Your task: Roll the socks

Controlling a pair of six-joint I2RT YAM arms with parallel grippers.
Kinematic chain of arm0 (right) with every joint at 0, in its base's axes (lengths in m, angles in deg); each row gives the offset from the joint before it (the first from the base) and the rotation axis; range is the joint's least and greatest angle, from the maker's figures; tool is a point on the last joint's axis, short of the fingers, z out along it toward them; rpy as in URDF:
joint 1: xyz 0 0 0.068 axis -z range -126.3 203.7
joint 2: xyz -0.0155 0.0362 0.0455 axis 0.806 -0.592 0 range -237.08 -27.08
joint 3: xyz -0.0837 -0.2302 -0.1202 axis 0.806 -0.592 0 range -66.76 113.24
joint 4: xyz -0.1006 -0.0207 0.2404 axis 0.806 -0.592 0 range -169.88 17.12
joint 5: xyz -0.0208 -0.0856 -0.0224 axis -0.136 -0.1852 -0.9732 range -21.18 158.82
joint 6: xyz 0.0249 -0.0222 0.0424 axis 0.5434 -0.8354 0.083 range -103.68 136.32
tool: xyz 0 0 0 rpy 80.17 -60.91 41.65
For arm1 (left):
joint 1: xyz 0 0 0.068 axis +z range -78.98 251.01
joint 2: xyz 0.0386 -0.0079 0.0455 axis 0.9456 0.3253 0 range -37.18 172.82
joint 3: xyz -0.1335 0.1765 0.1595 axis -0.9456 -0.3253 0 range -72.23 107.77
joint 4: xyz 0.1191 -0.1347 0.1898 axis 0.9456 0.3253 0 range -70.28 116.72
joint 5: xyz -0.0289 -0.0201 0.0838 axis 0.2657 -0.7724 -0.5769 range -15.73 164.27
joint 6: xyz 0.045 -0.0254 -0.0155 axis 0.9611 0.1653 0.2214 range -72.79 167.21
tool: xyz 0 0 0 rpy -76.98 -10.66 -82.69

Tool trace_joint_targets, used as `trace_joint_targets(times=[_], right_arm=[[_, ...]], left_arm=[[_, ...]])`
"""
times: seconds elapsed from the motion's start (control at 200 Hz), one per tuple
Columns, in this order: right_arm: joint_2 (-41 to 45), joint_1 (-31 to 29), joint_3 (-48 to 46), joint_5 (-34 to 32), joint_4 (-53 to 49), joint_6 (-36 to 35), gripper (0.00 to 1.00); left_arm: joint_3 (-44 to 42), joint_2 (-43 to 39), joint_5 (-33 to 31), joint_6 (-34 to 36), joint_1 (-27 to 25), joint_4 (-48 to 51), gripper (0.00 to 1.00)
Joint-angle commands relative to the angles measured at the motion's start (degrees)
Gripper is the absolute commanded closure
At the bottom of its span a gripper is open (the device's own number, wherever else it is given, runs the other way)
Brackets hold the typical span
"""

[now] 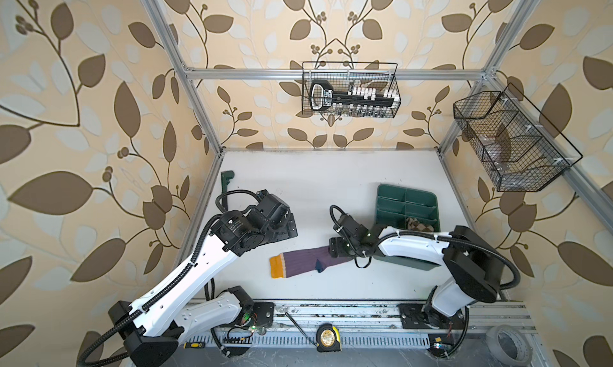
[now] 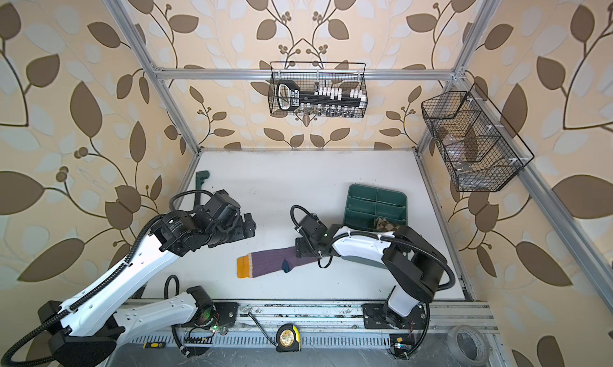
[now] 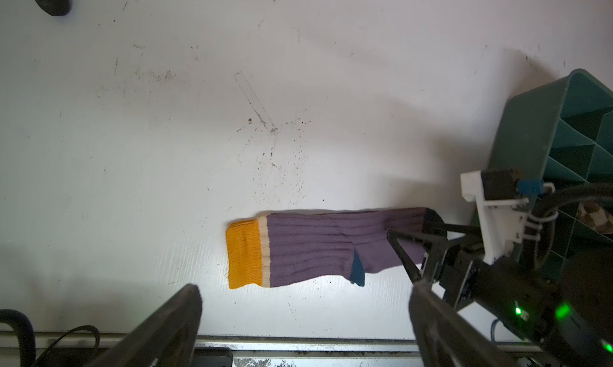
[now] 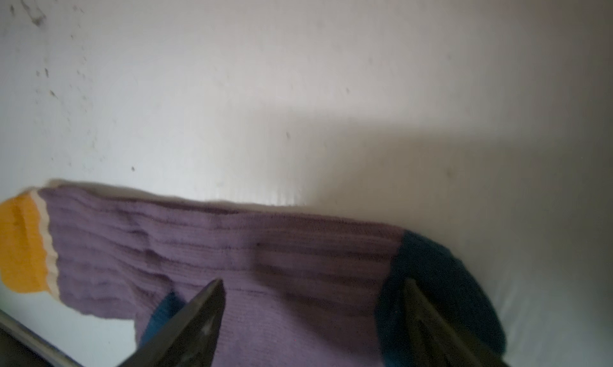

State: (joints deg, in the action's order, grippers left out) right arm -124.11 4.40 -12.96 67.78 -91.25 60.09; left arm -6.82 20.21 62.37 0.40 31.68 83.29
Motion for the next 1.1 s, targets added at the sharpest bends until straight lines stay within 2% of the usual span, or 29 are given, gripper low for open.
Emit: trace_joint_targets(times=[0.0, 0.245, 0.365, 0.455, 0.535, 0.665, 0.725, 0.785, 0.86, 0.96, 1.095], right_arm=[[-8.17, 3.63, 3.88, 5.50, -3.42, -8.83, 0.15], [-20.78, 10.07, 21.96, 9.97, -5.80, -24.19, 0.14], [-26.42, 12.00, 31.52, 10.76, -6.30, -30.95, 0.13], [-28.36, 12.04, 38.27, 7.45, -8.69, -35.57, 0.12], [-25.09, 11.57, 40.23, 5.05, -9.54, -38.65, 0.12], [-11.24, 7.94, 33.01, 1.88, -3.72, -44.41, 0.12], [-4.61, 5.31, 28.56, -0.57, -1.40, -46.23, 0.12], [1.77, 2.10, 23.78, -4.20, 0.40, -47.07, 0.13], [9.11, -2.50, 15.02, -8.40, 4.22, -47.30, 0.15], [17.83, -9.56, 2.92, -13.27, 11.67, -45.97, 0.19], [23.64, -19.88, -13.76, -14.94, 28.53, -52.10, 0.23]], left_arm=[[-0.43, -1.38, -0.88, 1.19, 0.13, 1.15, 0.01], [-3.22, -4.08, -3.13, 1.62, 0.22, -2.99, 0.01], [-3.76, -3.70, -3.03, 4.30, 0.31, -4.88, 0.01], [-3.99, -2.64, -2.14, 5.92, 0.39, -7.47, 0.01], [-3.07, -0.99, -1.46, 7.27, 0.48, -8.46, 0.01], [-0.47, -0.40, -2.53, 8.29, 0.48, -8.15, 0.01], [0.01, -2.16, -2.01, 9.00, 0.44, -9.11, 0.01], [0.18, -4.71, -4.44, 7.56, 0.48, -9.09, 0.01], [-0.60, -8.92, -7.06, 6.69, 0.43, -9.02, 0.01], [-3.09, -16.14, -7.09, 10.40, 0.46, -11.19, 0.01], [-7.58, -26.21, -6.34, 13.56, 0.48, -15.48, 0.01]])
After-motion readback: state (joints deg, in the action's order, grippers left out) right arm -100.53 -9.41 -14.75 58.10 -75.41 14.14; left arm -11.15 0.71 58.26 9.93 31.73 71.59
